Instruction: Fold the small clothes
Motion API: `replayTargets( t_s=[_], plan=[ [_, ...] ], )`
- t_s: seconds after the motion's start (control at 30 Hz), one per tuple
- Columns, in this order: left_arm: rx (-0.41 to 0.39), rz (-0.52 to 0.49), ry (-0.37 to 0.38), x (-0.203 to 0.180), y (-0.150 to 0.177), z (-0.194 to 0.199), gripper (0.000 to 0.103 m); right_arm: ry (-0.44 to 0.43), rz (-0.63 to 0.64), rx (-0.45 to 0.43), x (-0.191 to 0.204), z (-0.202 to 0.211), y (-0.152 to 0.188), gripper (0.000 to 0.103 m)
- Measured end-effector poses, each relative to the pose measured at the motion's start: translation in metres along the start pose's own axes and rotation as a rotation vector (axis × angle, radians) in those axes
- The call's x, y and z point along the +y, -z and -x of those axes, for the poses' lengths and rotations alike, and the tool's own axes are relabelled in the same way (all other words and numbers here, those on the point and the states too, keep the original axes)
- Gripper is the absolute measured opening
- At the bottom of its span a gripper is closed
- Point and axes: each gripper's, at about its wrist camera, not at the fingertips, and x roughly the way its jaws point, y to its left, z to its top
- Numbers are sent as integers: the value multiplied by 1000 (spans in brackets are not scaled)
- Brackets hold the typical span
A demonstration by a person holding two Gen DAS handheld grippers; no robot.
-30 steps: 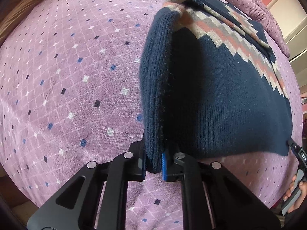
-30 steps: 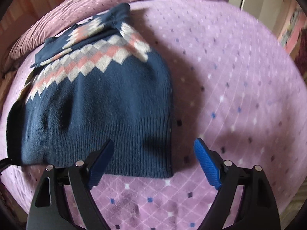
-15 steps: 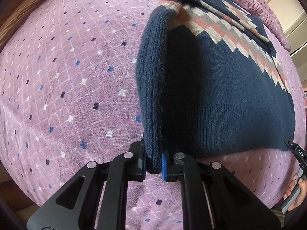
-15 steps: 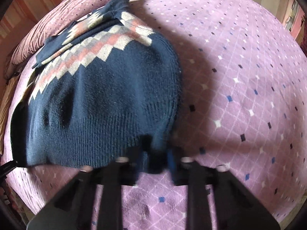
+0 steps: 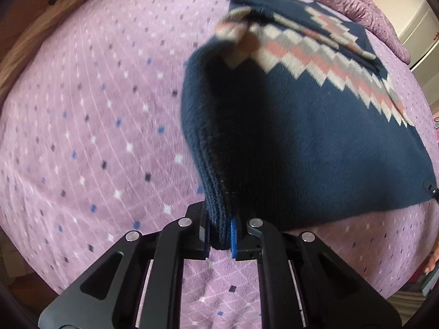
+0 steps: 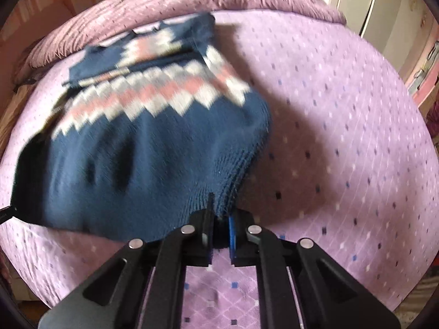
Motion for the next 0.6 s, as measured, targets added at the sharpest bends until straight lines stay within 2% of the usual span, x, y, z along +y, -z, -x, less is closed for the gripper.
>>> replayTargets(
  t_s=[0.13, 0.27, 0.47, 0.6],
  plan=[
    [-41, 8, 7, -1, -21, 18, 8, -16, -6, -48, 5, 12, -23, 8],
    [-100, -24, -1, -10, -57, 32, 8, -9, 20, -100, 12, 17, -54, 8],
    [-187, -105, -39, -29, -108, 39, 8, 14, 86, -182, 32, 16, -96, 8],
    [-233, -105, -38, -32, -142, 38, 8, 12, 93, -225, 34, 13, -129, 8]
  ],
)
